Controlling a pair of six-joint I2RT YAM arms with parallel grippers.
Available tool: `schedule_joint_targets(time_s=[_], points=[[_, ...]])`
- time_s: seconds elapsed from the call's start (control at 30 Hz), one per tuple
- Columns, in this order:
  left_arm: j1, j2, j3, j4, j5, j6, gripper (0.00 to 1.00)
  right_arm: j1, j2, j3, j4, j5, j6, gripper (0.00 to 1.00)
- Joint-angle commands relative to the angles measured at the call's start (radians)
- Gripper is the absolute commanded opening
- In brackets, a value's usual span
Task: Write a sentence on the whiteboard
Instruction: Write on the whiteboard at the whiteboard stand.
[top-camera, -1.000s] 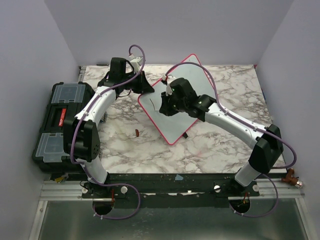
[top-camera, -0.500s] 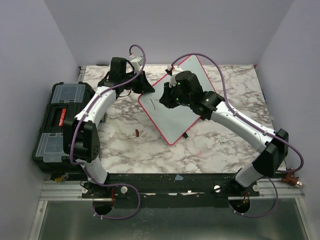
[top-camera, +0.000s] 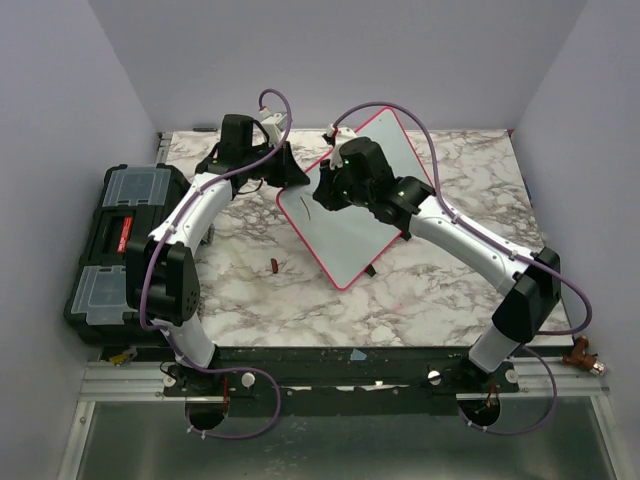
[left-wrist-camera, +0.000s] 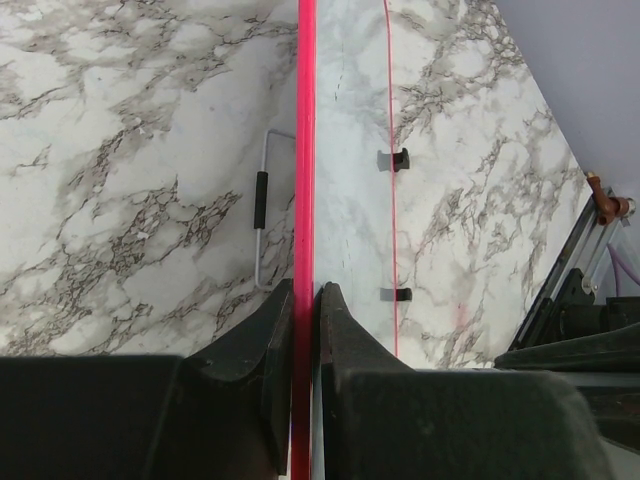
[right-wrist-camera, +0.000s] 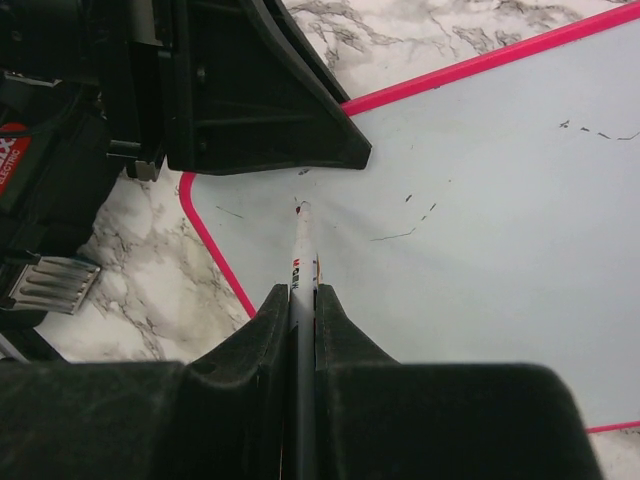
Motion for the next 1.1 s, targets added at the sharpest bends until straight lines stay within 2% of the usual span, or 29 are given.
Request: schedule_joint_targets(time_s=[0.0, 0.53, 1.07], points=[[-0.020, -0.033, -0.021, -0.030, -0.044, 0.097, 0.00, 0.007, 0.031, 0.048, 0.004, -0.002, 0.006, 0.01], [-0.029, -0.040, -0.023, -0.037, -0.052, 0.101, 0.00, 0.007, 0.056, 0.006, 0.045, -0.026, 0.044, 0.01], [-0.032, -0.055, -0.030, -0.041, -0.054, 0.105, 0.00, 0.007, 0.062, -0.020, 0.030, 0.095, 0.045, 0.01]])
